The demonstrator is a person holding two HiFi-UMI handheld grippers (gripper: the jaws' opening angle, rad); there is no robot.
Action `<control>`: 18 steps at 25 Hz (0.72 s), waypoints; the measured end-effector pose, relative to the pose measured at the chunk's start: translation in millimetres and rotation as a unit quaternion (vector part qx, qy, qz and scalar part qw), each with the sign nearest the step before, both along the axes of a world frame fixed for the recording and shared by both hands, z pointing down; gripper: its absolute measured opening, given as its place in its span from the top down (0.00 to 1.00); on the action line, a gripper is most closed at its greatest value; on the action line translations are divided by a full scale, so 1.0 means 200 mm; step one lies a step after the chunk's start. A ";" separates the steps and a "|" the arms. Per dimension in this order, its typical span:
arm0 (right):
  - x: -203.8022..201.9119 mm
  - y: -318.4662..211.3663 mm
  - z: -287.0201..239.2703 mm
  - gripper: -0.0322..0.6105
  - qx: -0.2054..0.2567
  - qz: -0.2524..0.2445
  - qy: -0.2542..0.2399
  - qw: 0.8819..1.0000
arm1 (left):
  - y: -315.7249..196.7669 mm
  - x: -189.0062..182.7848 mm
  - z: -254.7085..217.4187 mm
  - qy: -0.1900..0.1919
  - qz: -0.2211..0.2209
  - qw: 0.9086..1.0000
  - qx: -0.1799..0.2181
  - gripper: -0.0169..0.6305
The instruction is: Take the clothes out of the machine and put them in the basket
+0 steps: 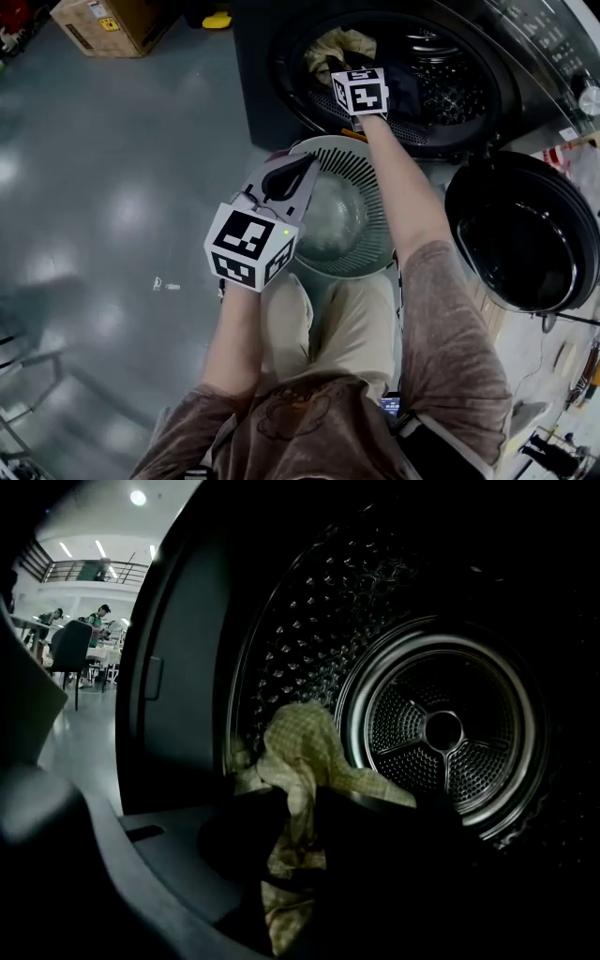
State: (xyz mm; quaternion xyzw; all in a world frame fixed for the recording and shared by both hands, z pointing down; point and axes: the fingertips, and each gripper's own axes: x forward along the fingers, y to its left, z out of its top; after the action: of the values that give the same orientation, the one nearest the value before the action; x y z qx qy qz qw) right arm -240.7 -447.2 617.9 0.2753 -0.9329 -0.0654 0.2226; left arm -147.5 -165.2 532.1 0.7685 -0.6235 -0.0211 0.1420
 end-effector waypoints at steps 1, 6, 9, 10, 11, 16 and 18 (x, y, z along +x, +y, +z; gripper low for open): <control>0.01 0.00 0.00 0.81 0.000 0.001 0.003 1.000 | 0.00 0.00 0.00 0.007 0.002 1.000 0.000 0.96; 0.06 0.06 -0.01 0.92 -0.006 -0.010 0.008 1.000 | -0.01 0.01 0.00 0.022 0.001 1.000 -0.001 0.96; 0.13 0.13 -0.03 0.93 -0.011 -0.016 0.003 1.000 | 0.00 0.04 -0.01 0.025 0.004 1.000 -0.001 0.96; 0.16 0.15 -0.04 0.93 -0.013 -0.017 -0.001 1.000 | 0.00 0.05 -0.02 0.029 0.005 1.000 0.001 0.96; 0.20 0.18 -0.06 0.93 -0.013 -0.017 -0.006 1.000 | 0.00 0.06 -0.03 0.032 0.005 0.999 0.004 0.96; 0.37 0.31 -0.14 0.93 -0.006 -0.026 -0.028 0.999 | 0.01 0.12 -0.05 0.023 0.004 1.000 0.006 0.96; 0.44 0.36 -0.17 0.93 -0.003 -0.030 -0.034 0.999 | 0.01 0.14 -0.06 0.017 0.002 1.000 0.004 0.96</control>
State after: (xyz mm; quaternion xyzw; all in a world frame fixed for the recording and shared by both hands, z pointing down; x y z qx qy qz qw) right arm -152.1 -375.3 583.6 0.2489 -0.9479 -0.0601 0.1894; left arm -119.7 -162.8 520.8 0.7700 -0.6193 -0.0360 0.1495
